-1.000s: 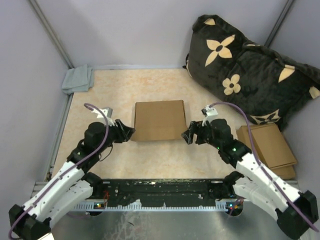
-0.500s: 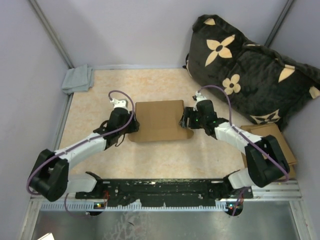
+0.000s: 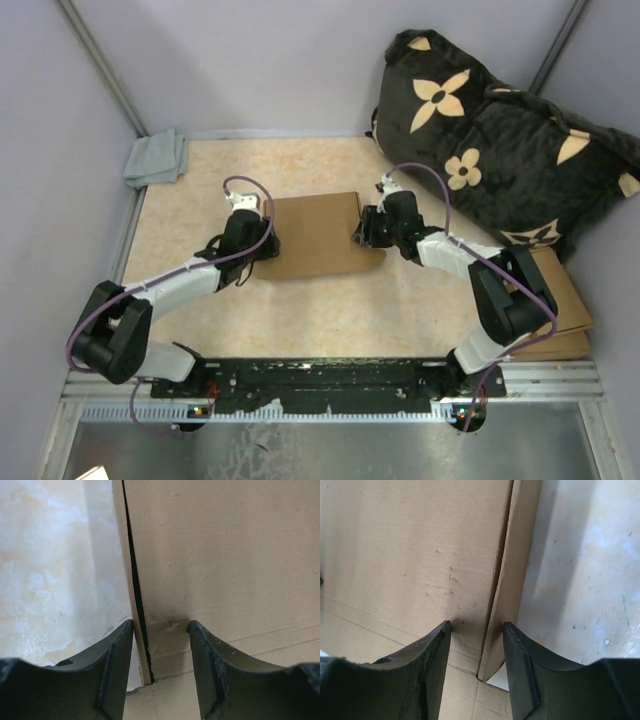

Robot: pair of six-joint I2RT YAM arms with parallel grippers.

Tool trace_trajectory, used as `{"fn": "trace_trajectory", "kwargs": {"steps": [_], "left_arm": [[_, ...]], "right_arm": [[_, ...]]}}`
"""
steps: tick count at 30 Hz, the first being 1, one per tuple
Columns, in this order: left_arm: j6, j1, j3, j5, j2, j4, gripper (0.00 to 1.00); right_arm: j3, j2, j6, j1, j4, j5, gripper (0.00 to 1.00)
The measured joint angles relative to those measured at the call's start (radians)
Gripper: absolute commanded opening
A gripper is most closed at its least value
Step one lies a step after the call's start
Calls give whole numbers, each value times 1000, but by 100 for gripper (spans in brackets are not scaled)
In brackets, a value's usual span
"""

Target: Fold the paper box

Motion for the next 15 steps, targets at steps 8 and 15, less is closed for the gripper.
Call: {"fn": "trace_trajectory", "kwargs": {"steps": [8, 15], "left_arm": [[21, 13, 122, -95, 4, -67, 69], [-19, 21, 27, -126, -190, -102, 78]], "right_arm": [[106, -4, -1, 0, -111, 116, 41], [86, -206, 23, -2, -189, 145, 93]]}}
